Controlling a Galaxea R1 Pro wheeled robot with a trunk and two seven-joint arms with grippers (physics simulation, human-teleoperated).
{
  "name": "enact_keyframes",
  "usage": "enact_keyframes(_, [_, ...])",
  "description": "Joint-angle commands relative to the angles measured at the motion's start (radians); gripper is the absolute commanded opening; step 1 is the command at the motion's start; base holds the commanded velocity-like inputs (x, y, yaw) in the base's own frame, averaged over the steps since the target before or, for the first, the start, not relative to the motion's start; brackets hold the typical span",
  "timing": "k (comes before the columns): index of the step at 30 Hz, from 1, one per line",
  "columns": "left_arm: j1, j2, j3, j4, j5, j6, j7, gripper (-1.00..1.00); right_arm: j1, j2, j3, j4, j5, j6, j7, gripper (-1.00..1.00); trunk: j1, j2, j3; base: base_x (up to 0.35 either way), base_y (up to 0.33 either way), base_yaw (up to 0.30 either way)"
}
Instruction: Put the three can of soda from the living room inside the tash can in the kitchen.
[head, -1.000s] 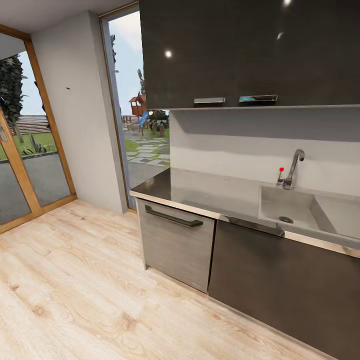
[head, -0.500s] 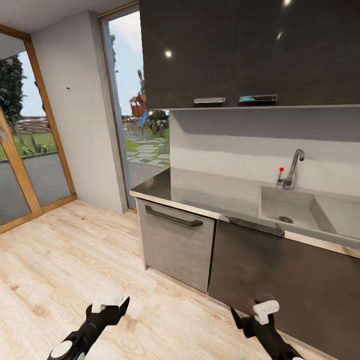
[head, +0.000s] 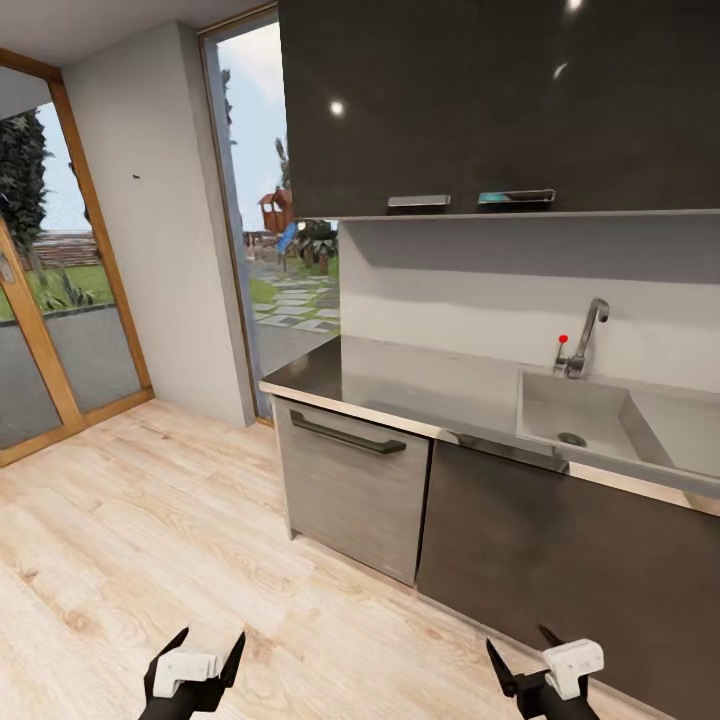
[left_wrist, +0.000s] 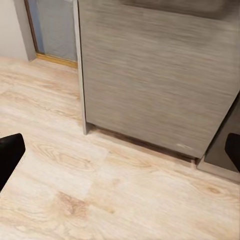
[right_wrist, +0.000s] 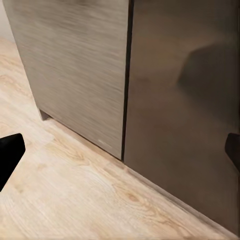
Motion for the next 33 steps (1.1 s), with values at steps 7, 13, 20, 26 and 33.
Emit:
enact_keyframes(7, [0.004, 0.014, 0.001, 0.037, 0.000, -0.022, 0.001, 1.00, 0.004, -0.008, -0.102, 0.015, -0.004, -0.025, 0.031, 1.00, 0.000, 0.000, 0.000, 0.000, 0.000, 0.000])
enact_keyframes(13, [0.002, 0.014, -0.006, 0.130, -0.002, -0.028, 0.005, 1.00, 0.003, -0.001, -0.180, 0.052, -0.004, -0.027, 0.096, 1.00, 0.000, 0.000, 0.000, 0.000, 0.000, 0.000])
enact_keyframes(20, [0.000, 0.010, -0.007, 0.178, -0.002, -0.026, 0.009, 1.00, 0.003, 0.005, -0.187, 0.055, -0.003, -0.025, 0.105, 1.00, 0.000, 0.000, 0.000, 0.000, 0.000, 0.000])
enact_keyframes(26, [0.000, 0.010, -0.006, 0.182, -0.002, -0.026, 0.009, 1.00, 0.003, 0.010, -0.173, 0.048, -0.002, -0.024, 0.102, 1.00, 0.000, 0.000, 0.001, 0.000, 0.000, 0.006])
enact_keyframes(33, [0.000, 0.010, -0.005, 0.181, -0.001, -0.027, 0.006, 1.00, 0.003, 0.039, -0.172, 0.047, 0.008, -0.024, 0.104, 1.00, 0.000, 0.000, 0.001, 0.000, 0.000, 0.009])
